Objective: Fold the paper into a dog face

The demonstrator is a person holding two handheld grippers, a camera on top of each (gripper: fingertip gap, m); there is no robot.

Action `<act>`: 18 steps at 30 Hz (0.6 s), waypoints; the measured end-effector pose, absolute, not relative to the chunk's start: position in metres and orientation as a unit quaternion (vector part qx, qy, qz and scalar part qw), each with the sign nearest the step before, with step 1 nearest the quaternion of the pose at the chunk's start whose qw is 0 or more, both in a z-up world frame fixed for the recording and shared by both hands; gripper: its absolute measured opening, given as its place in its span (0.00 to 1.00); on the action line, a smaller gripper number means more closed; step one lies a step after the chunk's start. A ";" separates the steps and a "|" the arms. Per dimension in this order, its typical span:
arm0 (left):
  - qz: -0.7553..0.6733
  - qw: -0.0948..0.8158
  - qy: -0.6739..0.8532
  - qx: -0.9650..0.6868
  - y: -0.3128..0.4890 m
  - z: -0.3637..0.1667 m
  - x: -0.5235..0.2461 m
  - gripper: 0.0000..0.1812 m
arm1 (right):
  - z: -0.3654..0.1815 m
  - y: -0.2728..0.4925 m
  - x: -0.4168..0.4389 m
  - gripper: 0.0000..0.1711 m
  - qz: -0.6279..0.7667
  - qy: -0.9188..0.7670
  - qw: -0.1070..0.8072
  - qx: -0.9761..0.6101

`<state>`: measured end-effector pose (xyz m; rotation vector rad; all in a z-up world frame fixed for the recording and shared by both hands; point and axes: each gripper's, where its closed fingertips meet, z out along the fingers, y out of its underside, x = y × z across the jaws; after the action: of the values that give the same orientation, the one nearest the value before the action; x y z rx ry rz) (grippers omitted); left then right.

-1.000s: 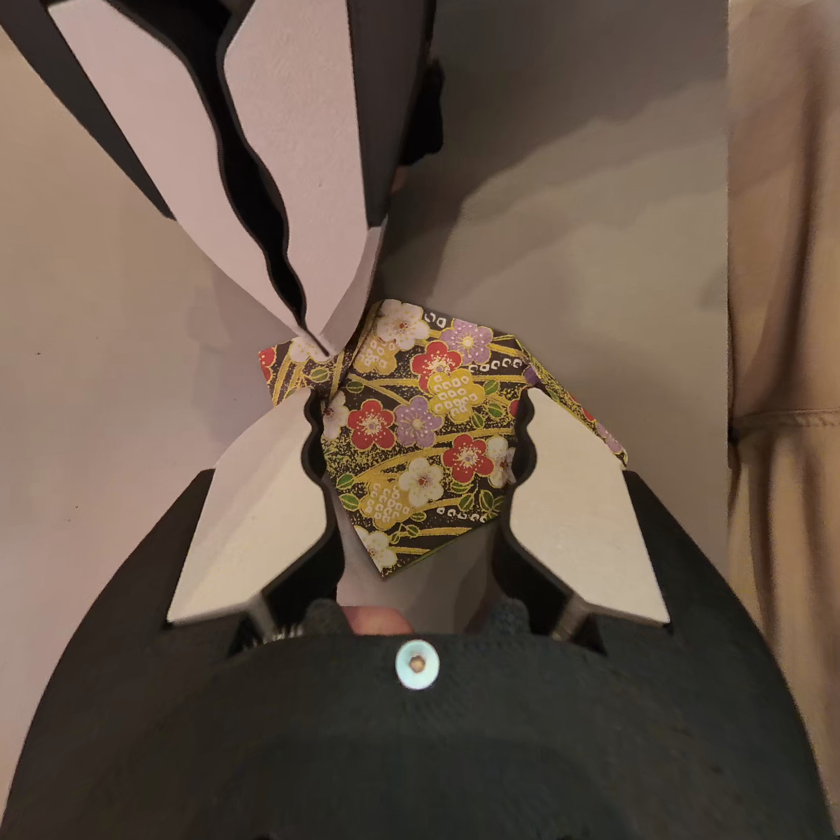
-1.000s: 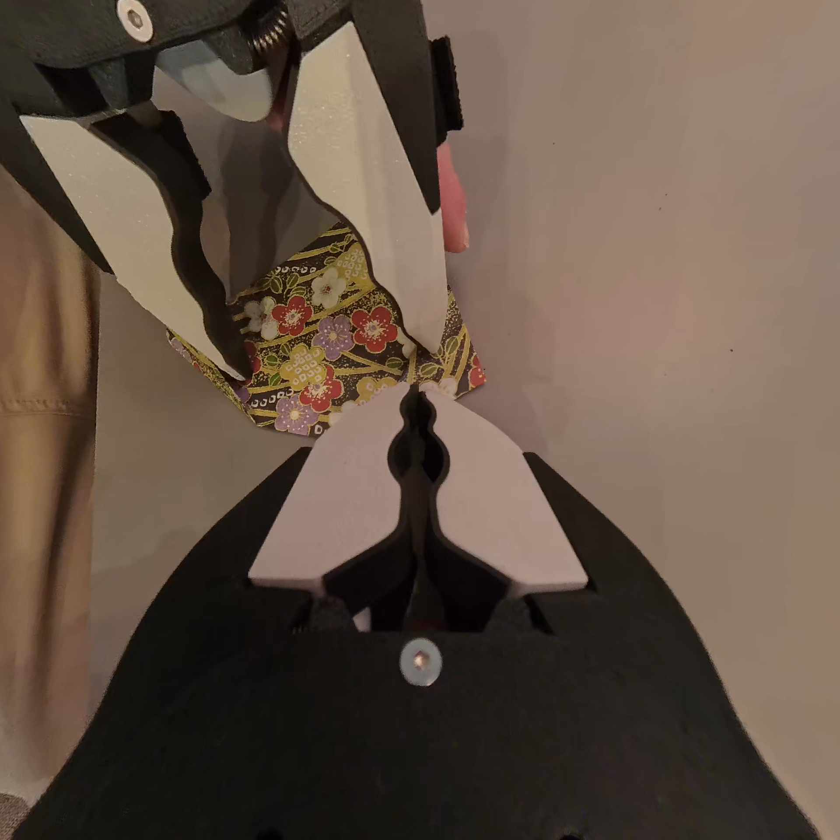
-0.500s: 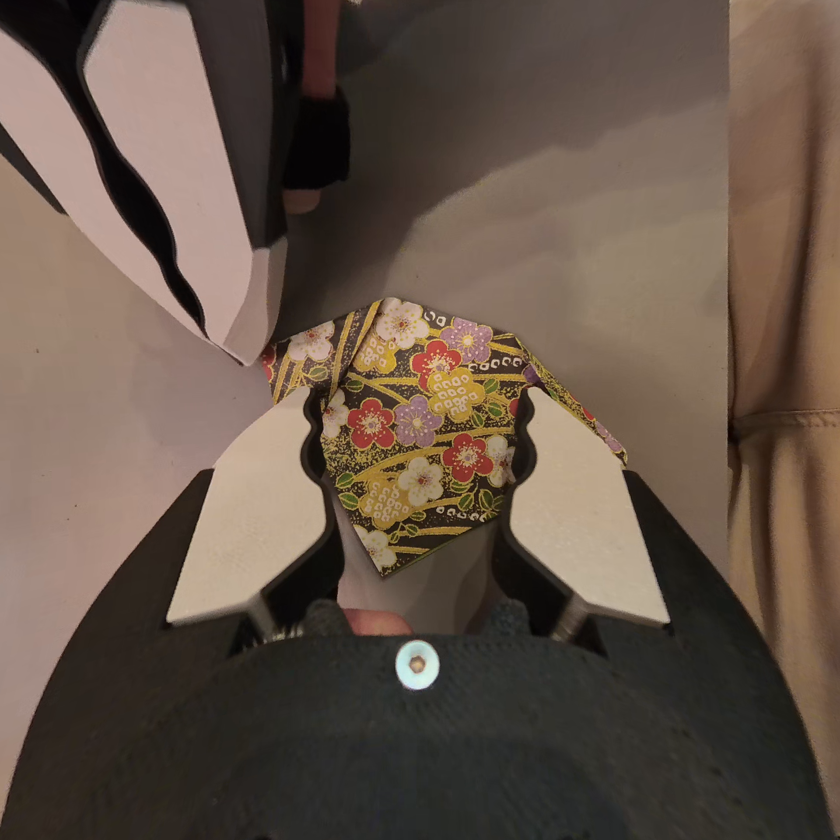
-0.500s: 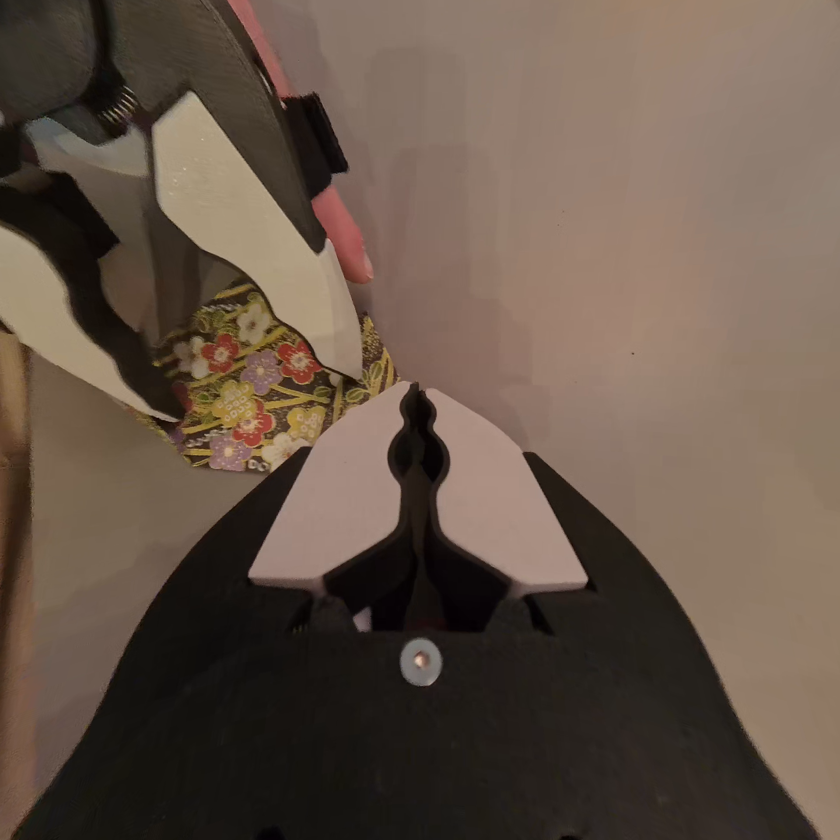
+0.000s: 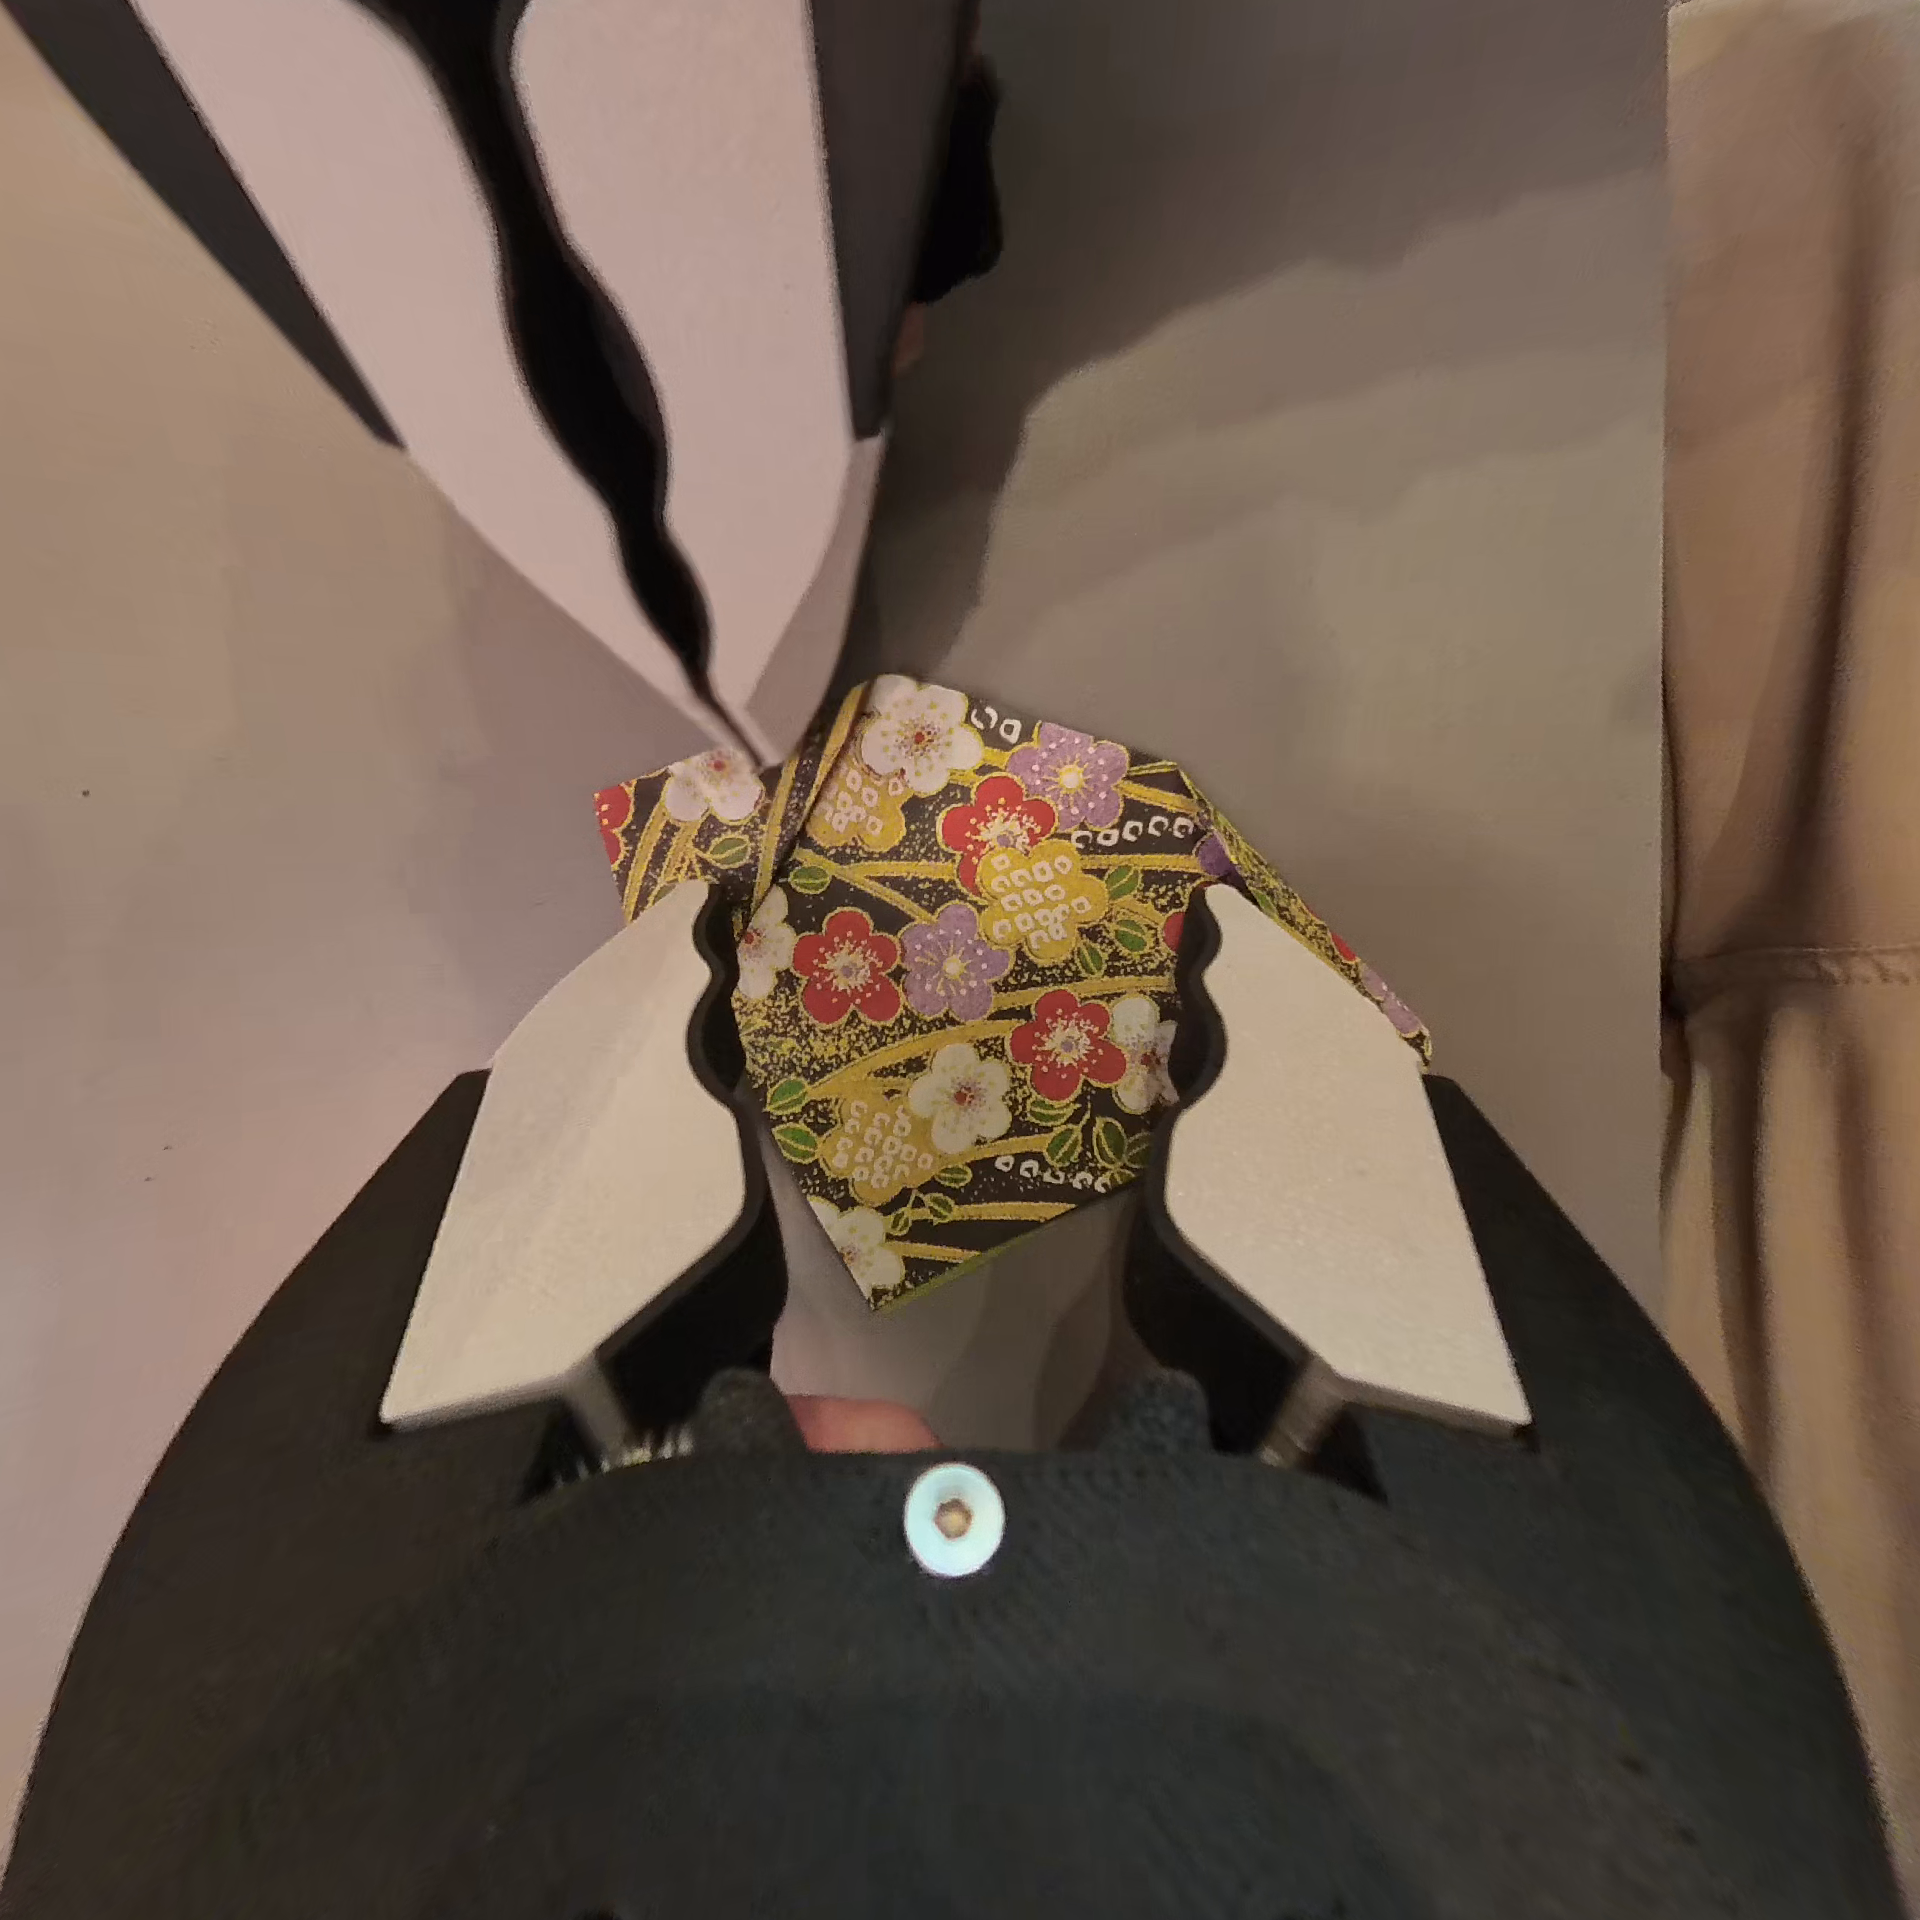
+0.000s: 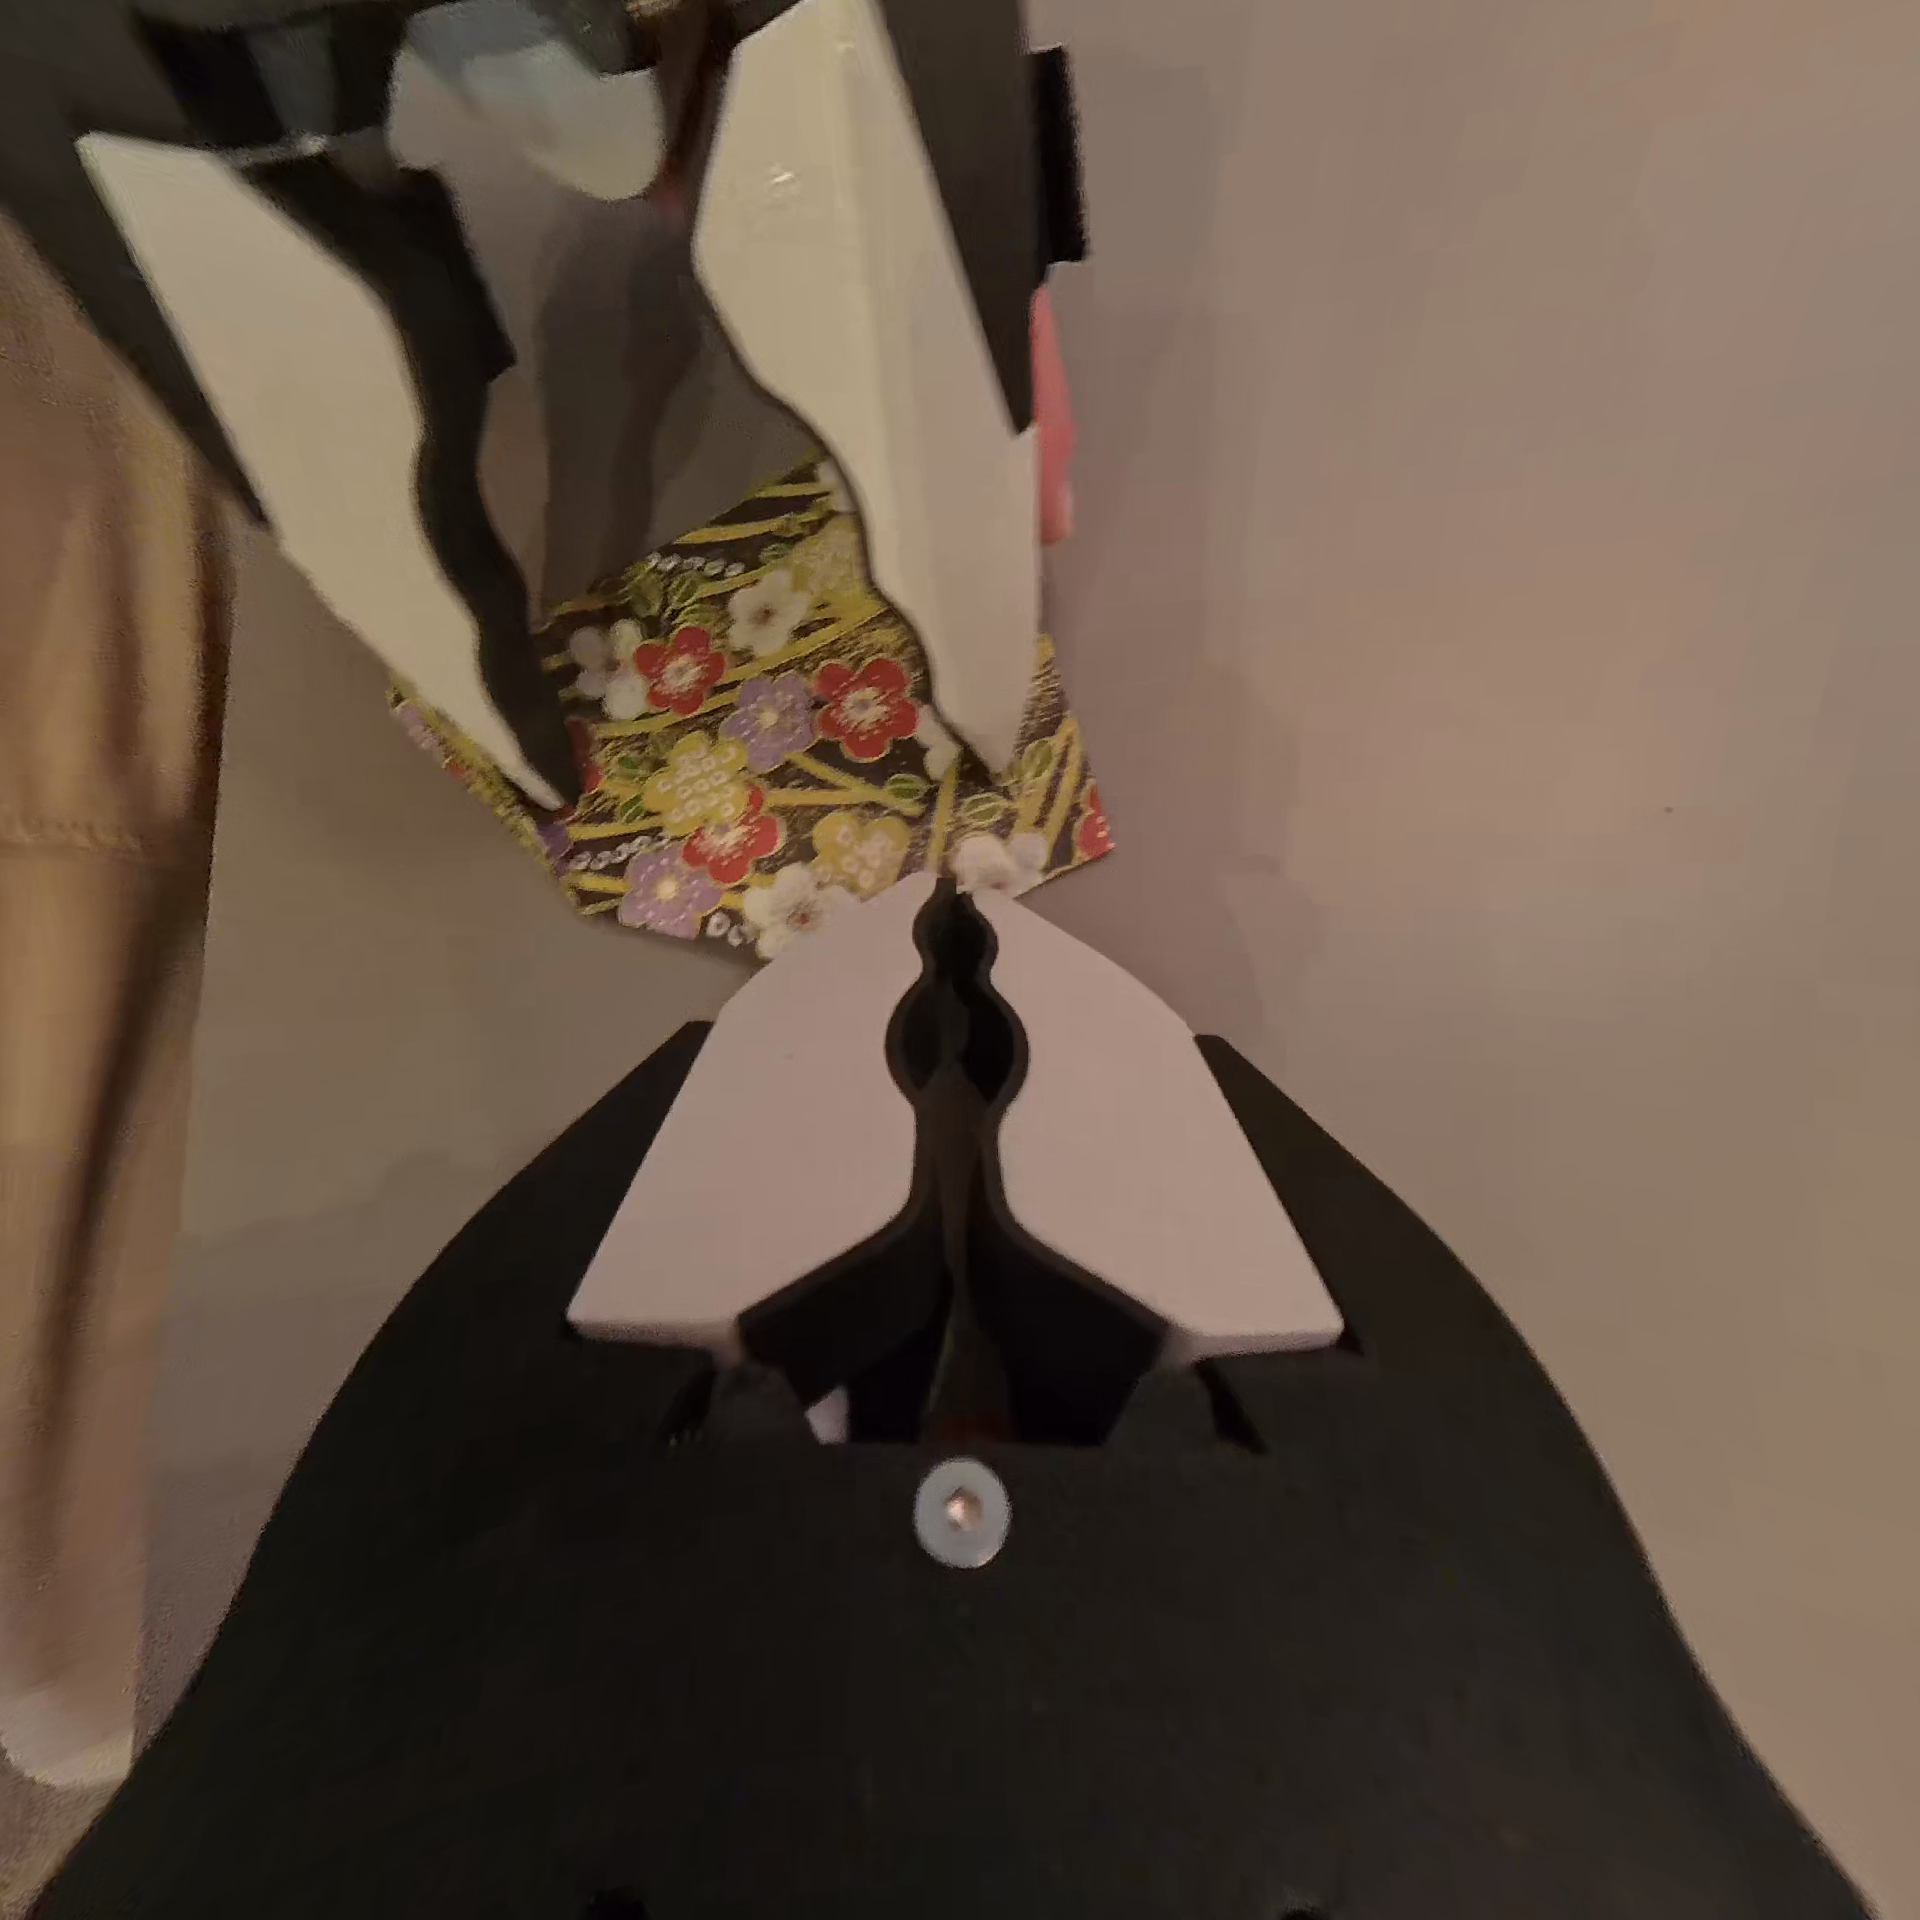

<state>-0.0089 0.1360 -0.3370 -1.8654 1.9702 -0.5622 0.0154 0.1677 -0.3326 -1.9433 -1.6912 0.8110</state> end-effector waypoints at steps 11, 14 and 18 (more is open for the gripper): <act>-0.198 0.183 0.699 -0.663 0.135 -0.337 -0.009 0.45 | -0.326 0.166 0.016 0.00 0.312 -0.596 0.230 -0.703; -0.198 0.183 0.699 -0.662 0.135 -0.337 -0.009 0.45 | -0.333 0.164 0.016 0.00 0.282 -0.616 0.224 -0.700; -0.200 0.185 0.698 -0.662 0.135 -0.337 -0.009 0.45 | -0.332 0.145 0.021 0.00 0.305 -0.644 0.192 -0.675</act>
<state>-0.0088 0.1353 -0.3368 -1.8665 1.9673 -0.5637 0.0208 0.1450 -0.3322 -1.8938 -1.8083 0.8567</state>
